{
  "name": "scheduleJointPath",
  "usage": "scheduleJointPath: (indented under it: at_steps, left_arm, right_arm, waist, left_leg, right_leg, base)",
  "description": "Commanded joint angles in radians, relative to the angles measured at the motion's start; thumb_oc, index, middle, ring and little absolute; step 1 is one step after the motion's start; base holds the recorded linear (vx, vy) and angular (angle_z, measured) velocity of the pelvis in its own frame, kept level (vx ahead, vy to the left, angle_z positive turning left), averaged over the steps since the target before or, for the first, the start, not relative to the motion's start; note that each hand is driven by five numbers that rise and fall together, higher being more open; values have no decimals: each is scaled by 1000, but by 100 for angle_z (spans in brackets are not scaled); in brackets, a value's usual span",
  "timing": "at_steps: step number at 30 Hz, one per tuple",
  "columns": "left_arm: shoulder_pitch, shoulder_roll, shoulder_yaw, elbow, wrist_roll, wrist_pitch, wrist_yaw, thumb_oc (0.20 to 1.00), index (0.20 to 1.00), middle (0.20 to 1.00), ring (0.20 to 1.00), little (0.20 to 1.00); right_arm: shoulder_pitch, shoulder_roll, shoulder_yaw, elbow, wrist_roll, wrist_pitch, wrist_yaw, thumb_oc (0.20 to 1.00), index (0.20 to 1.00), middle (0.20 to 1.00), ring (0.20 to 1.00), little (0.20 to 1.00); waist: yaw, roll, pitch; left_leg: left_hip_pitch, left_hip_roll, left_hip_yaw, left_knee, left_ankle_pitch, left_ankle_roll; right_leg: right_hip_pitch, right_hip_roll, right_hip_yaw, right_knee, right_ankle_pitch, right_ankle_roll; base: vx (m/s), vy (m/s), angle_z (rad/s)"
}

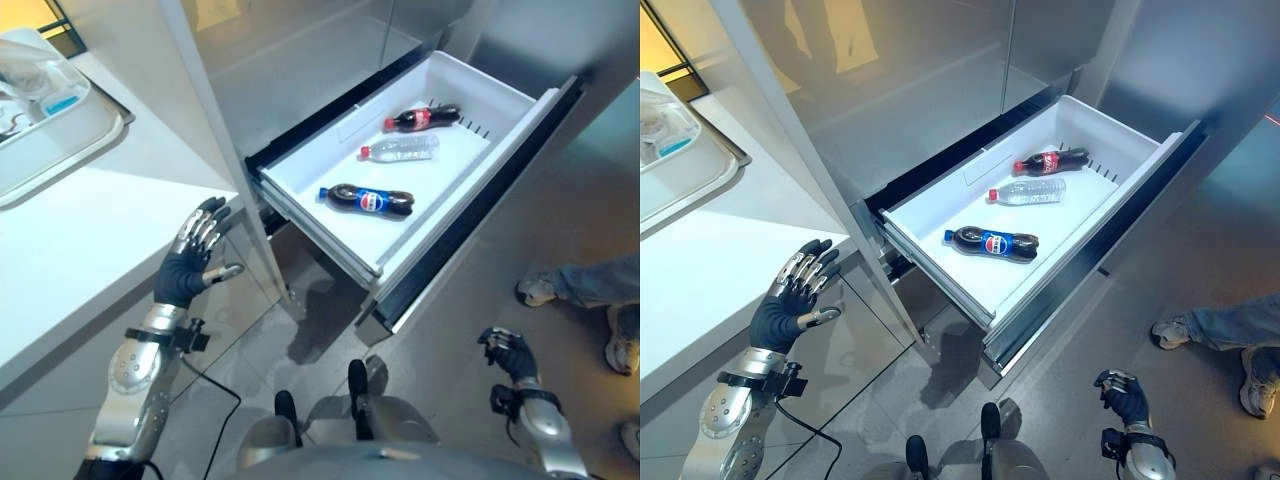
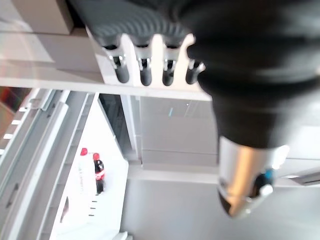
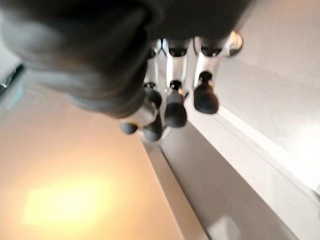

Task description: Take the drinks into the refrigerator

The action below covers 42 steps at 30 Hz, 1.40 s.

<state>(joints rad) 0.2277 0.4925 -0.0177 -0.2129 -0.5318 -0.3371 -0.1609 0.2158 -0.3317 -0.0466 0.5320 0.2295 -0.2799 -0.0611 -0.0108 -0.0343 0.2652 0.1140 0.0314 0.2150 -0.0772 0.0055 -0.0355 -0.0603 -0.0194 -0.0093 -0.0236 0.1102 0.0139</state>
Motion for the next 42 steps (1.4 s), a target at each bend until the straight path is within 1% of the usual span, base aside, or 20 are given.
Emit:
scheduleJointPath:
  at_steps: [1,4,6,7,13,17,21,23,24,25,26,27,29,32,35,37,38,42]
  left_arm:
    - [-34,6,6,-22,6,-50,-7,1000,1000,1000,1000,1000]
    - [-45,6,-12,-32,-14,-49,-18,1000,1000,1000,1000,1000]
    - [-50,8,-17,-37,-24,-48,-28,1000,1000,1000,1000,1000]
    - [-55,18,-29,-49,-39,-47,-48,1000,1000,1000,1000,1000]
    - [-54,50,-57,-52,-72,-32,-94,1000,1000,1000,1000,1000]
    - [-46,91,-87,-56,-117,-6,-149,1000,1000,1000,1000,1000]
    - [-44,111,-102,-62,-155,10,-180,1000,1000,1000,1000,1000]
    - [-44,135,-120,-68,-196,30,-212,1000,1000,1000,1000,1000]
    - [-48,161,-136,-70,-224,46,-235,1000,1000,1000,1000,1000]
    - [-48,161,-135,-69,-225,46,-236,1000,1000,1000,1000,1000]
    - [-54,191,-164,-66,-259,65,-262,1000,1000,1000,1000,1000]
    - [-59,203,-173,-68,-274,75,-275,1000,1000,1000,1000,1000]
    - [-64,211,-183,-68,-288,82,-284,1000,1000,1000,1000,1000]
    - [-84,247,-224,-66,-330,106,-314,1000,1000,1000,1000,1000]
    - [-121,303,-284,-82,-386,137,-349,1000,1000,1000,1000,1000]
    - [-129,309,-295,-76,-392,138,-353,1000,1000,1000,1000,1000]
    - [-149,333,-320,-77,-397,144,-364,1000,1000,1000,1000,1000]
    - [-180,362,-361,-80,-408,149,-375,1000,1000,1000,1000,1000]
  right_arm:
    - [-78,-34,17,-19,2,-30,-4,200,200,200,200,200]
    - [-123,-64,59,-13,-35,-24,-6,200,200,200,200,200]
    - [-133,-74,70,-12,-46,-22,-4,200,200,200,200,200]
    - [-157,-96,88,-20,-65,-22,-6,200,200,200,200,200]
    - [-220,-133,104,-23,-81,-22,-12,200,200,200,200,200]
    - [-275,-175,121,-40,-92,-23,-6,200,200,200,200,200]
    - [-309,-201,138,-45,-101,-19,0,200,200,200,200,200]
    - [-340,-219,156,-52,-109,-17,7,200,200,200,200,200]
    - [-366,-230,175,-50,-118,-16,9,200,200,200,200,200]
    - [-367,-230,175,-48,-118,-16,9,200,200,200,200,200]
    - [-404,-234,204,-30,-123,-10,14,200,200,200,200,200]
    - [-424,-237,219,-22,-127,-8,18,200,200,200,200,200]
    - [-443,-239,234,-11,-129,-7,21,200,200,200,200,200]
    - [-508,-244,284,30,-137,4,34,200,200,200,200,200]
    - [-608,-250,350,69,-144,14,42,200,200,200,200,200]
    - [-632,-250,364,80,-142,15,43,200,200,200,200,200]
    - [-682,-256,394,89,-143,18,45,200,200,200,200,200]
    - [-762,-248,436,116,-133,20,48,200,200,200,200,200]
  waist:
    - [16,-13,-13]
    - [34,-8,-17]
    - [37,-7,-17]
    - [46,-5,-20]
    - [65,-2,-23]
    - [86,1,-23]
    - [96,1,-21]
    - [104,0,-19]
    - [108,0,-18]
    - [108,0,-18]
    - [114,0,-18]
    - [117,0,-18]
    - [120,-1,-17]
    - [127,0,-16]
    - [137,2,-15]
    - [140,3,-13]
    - [144,5,-11]
    - [152,9,-7]
  left_leg:
    - [7,-23,-53,42,-83,20]
    - [12,-24,-67,40,-81,20]
    - [14,-24,-71,40,-80,20]
    - [18,-24,-78,36,-78,18]
    - [22,-22,-93,29,-73,17]
    - [23,-23,-104,28,-69,16]
    - [23,-23,-108,26,-66,16]
    - [21,-23,-112,25,-63,16]
    - [21,-22,-115,25,-61,16]
    - [21,-22,-115,25,-61,16]
    - [21,-21,-117,25,-60,16]
    - [21,-20,-117,25,-59,16]
    - [21,-19,-117,25,-59,16]
    - [22,-18,-119,23,-56,15]
    - [22,-17,-121,20,-52,13]
    - [22,-16,-121,20,-51,13]
    - [20,-16,-121,20,-50,13]
    - [19,-17,-122,19,-48,12]
  right_leg:
    - [3,-56,-17,125,-89,106]
    - [14,-61,-31,126,-93,104]
    - [18,-62,-36,125,-94,103]
    - [24,-64,-44,123,-95,104]
    - [35,-67,-58,120,-97,102]
    - [40,-70,-70,119,-98,101]
    - [43,-69,-75,117,-97,101]
    - [44,-69,-77,117,-96,100]
    - [45,-69,-78,117,-96,99]
    - [45,-69,-78,117,-96,99]
    - [45,-69,-80,119,-95,99]
    - [45,-69,-81,119,-95,99]
    - [45,-68,-82,119,-95,99]
    - [46,-66,-81,118,-95,97]
    - [44,-65,-82,116,-92,97]
    - [43,-65,-81,117,-92,96]
    - [41,-65,-80,116,-91,97]
    - [39,-65,-80,118,-89,97]
  base:
    - [24,-20,22]
    - [23,-20,15]
    - [11,-23,19]
    - [8,-17,11]
    - [13,-18,13]
    - [2,-2,1]
    - [-3,-5,9]
    - [-1,-9,8]
    - [0,0,0]
    - [0,0,0]
    - [0,0,0]
    - [0,0,0]
    - [0,0,0]
    - [0,0,0]
    - [0,0,0]
    - [0,0,0]
    - [0,0,0]
    - [0,0,0]
